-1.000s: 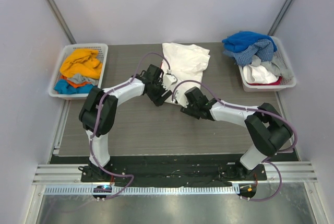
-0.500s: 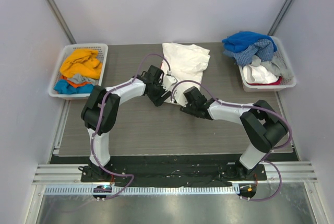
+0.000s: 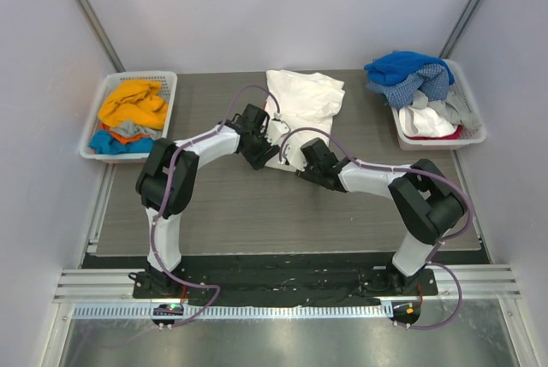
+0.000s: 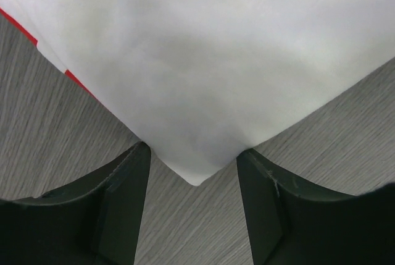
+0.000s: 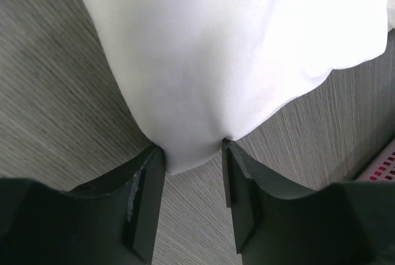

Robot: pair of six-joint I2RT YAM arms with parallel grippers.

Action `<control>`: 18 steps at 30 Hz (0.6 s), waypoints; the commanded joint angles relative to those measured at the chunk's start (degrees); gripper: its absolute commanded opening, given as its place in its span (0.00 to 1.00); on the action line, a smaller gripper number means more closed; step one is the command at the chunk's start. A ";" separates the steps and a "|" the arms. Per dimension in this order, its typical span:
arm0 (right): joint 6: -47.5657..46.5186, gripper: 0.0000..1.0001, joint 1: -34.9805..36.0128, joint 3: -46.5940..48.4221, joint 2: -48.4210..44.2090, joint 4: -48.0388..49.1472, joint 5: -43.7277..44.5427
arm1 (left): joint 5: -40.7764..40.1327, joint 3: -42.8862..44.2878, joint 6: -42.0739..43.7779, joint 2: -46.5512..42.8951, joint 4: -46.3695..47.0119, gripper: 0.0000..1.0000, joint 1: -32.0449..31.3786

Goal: Fold and stack the t-shirts
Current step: Grab one side of the 2/3 rectangular tshirt with both arms

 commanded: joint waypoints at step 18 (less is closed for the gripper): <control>1.98 0.01 -1.07 3.27 0.47 -5.98 -3.85 | 2.70 4.52 1.80 3.46 -9.48 0.00 1.28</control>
